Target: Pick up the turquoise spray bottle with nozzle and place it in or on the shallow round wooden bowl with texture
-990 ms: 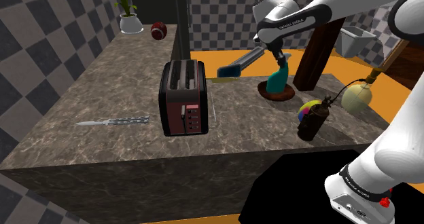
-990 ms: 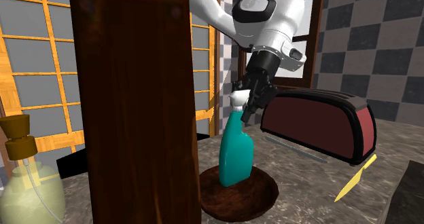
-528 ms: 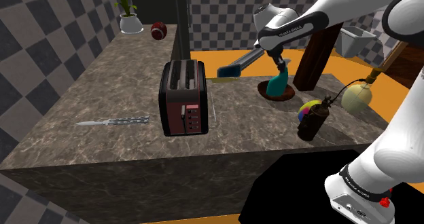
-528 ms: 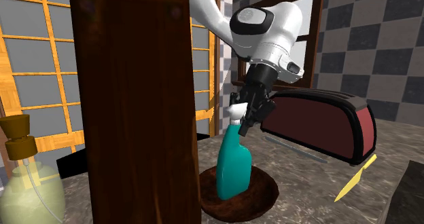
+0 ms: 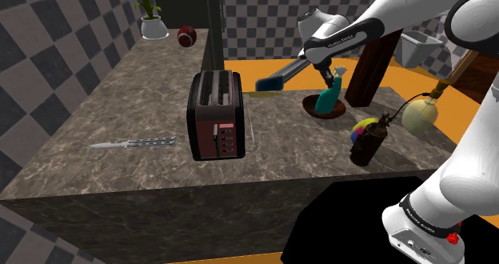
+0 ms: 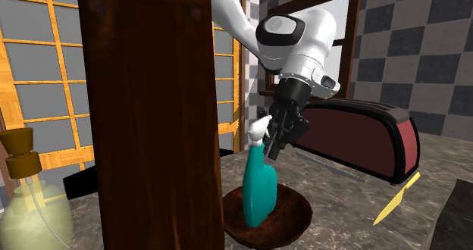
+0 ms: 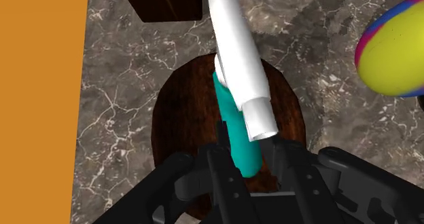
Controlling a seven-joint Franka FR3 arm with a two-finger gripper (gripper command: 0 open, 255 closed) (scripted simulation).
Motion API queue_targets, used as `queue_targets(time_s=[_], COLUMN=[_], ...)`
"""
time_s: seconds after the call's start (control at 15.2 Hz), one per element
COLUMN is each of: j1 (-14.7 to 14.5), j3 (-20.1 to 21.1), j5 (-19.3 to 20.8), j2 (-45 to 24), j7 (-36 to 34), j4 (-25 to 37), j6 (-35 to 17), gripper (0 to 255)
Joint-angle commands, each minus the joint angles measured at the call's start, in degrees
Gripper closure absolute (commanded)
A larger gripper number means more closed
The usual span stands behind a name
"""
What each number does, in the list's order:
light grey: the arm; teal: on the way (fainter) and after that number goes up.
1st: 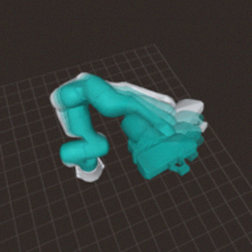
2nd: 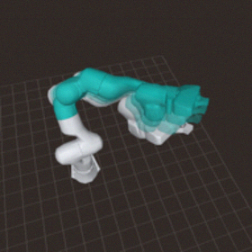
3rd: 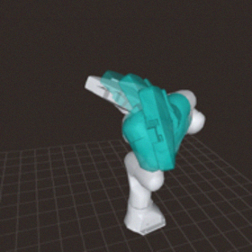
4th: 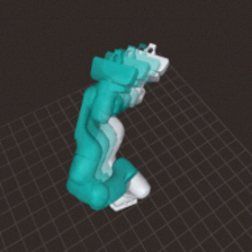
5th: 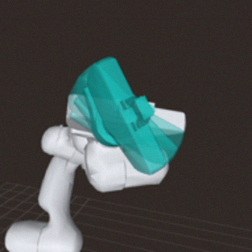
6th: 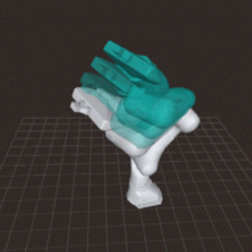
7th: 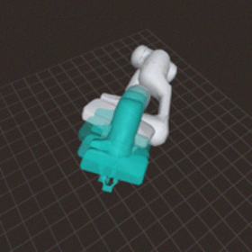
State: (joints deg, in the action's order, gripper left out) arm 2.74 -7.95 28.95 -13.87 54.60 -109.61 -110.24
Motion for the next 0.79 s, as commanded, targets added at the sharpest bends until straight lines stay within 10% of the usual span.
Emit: queue_targets(time_s=[0.0,0.26,0.33,0.73], j1=[-0.05,-0.05,-0.05,9.97], j3=[0.14,0.14,0.14,-5.58], j5=[-0.30,-0.30,-0.30,-5.07], j2=[-0.91,-0.89,-0.89,14.55], j7=[-0.20,-0.16,-0.16,37.26], j4=[-0.90,-0.78,-0.78,-25.90], j6=[-0.10,-0.05,-0.05,-36.89], gripper=[255,255,0,0])
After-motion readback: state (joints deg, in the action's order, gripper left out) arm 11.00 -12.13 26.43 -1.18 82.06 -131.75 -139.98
